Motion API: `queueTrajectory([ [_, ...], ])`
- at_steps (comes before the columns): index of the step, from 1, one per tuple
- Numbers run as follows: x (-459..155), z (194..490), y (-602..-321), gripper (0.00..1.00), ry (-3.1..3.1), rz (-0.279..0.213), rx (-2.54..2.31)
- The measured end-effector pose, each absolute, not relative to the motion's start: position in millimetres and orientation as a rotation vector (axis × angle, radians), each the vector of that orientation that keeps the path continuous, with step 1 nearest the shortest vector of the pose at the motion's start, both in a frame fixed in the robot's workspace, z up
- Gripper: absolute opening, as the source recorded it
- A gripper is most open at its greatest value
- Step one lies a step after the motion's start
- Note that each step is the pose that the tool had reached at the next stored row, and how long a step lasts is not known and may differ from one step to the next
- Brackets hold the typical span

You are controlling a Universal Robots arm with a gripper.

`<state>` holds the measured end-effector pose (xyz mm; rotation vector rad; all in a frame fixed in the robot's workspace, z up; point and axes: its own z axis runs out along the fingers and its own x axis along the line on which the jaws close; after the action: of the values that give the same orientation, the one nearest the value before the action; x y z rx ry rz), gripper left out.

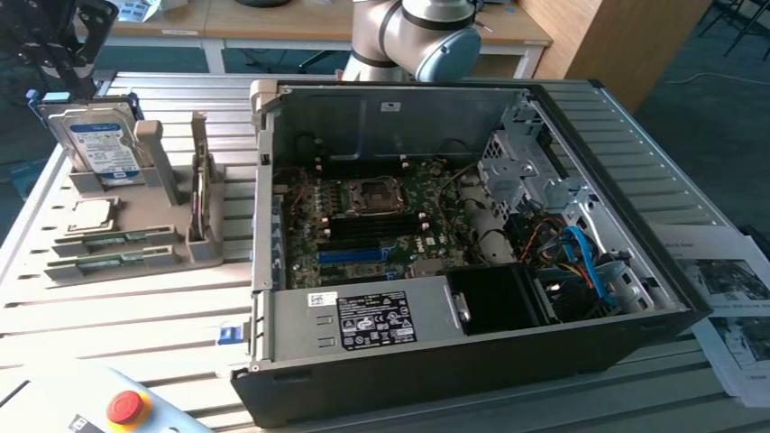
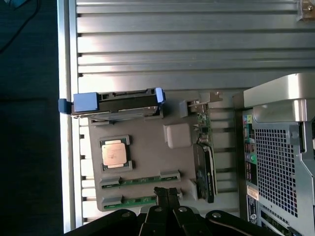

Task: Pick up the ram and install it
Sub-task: 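Pick up the ram and move it above insertion slot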

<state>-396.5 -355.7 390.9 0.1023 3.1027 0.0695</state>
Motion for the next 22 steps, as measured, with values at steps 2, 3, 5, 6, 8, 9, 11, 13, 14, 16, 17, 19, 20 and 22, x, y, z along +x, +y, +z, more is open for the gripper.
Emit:
queueTrajectory([
  [2,-396.5,390.9,-355.6,0.10,3.104,0.070,0.087],
  [3,-396.5,390.9,-355.7,0.10,3.104,0.070,0.075],
  [5,-396.5,390.9,-355.7,0.10,3.105,0.071,0.048],
  [6,-396.5,390.9,-355.7,0.10,3.105,0.071,0.032],
  [8,-396.5,390.9,-355.7,0.10,3.106,0.072,-0.009],
  [9,-396.5,390.9,-355.7,0.10,3.106,0.072,-0.034],
  [11,-396.5,390.8,-355.7,0.10,3.106,0.073,-0.087],
  [13,-396.5,390.8,-355.7,0.10,3.105,0.074,-0.143],
  [14,-396.5,390.8,-355.7,0.10,3.104,0.074,-0.171],
  [16,-396.5,390.7,-355.7,0.10,3.101,0.075,-0.229],
  [17,-396.5,390.7,-355.7,0.10,3.099,0.076,-0.257],
  [19,-396.5,390.6,-355.7,0.10,3.095,0.077,-0.312],
  [20,-396.5,390.6,-355.7,0.10,3.092,0.077,-0.340],
  [22,-396.5,390.6,-355.7,0.10,3.086,0.078,-0.397],
])
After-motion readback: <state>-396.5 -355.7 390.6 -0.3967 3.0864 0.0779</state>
